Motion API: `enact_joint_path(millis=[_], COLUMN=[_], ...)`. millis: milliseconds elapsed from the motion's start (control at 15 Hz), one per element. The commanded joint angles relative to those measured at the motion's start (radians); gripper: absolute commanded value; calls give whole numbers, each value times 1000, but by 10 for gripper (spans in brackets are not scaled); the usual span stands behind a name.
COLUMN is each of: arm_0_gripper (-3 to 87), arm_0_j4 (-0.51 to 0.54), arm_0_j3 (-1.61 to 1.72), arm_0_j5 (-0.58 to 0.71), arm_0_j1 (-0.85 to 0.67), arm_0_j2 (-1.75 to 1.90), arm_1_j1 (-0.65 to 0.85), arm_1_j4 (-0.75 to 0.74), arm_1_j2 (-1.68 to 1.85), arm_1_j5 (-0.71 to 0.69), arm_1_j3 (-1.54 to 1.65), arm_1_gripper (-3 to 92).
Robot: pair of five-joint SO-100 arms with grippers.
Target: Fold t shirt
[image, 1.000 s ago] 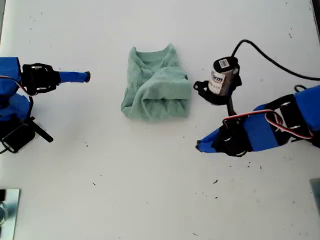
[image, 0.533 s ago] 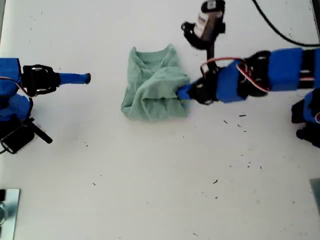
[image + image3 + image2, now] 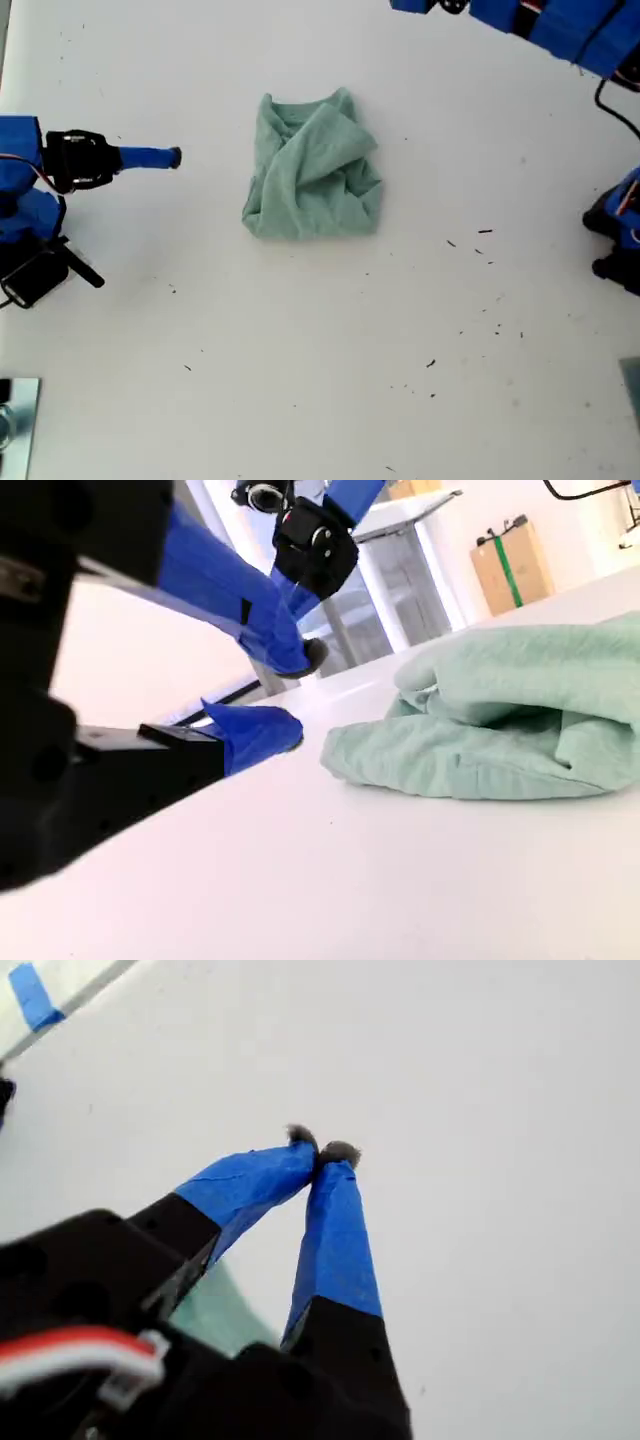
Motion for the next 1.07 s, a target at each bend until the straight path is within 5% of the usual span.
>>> enact_joint_path(millis=[0,67,200,333,600,733,1000], arm_0_gripper=[66,66,88,118,117,117,118], arm_0_j4=[-63,-37,118,115,120,120,120], arm_0_j3=[12,9,8,12,11,11,11], arm_0_j5=[-66,-178,-607,-325,-371,-371,-370], arm_0_j1=[34,34,44,58,67,67,67], arm_0_j2=[9,9,9,3,5,5,6], arm_1_j1=[-23,-44,-67,-100,-181,-184,-225], arm_1_j4=[144,149,126,218,744,796,778], arm_1_j2=[328,497,920,1381,2180,2168,2177], arm_1_j5=[-66,-63,3,71,295,548,558], arm_1_j3=[202,410,890,1292,1836,1999,2002], arm_1_gripper=[23,23,23,23,23,22,33])
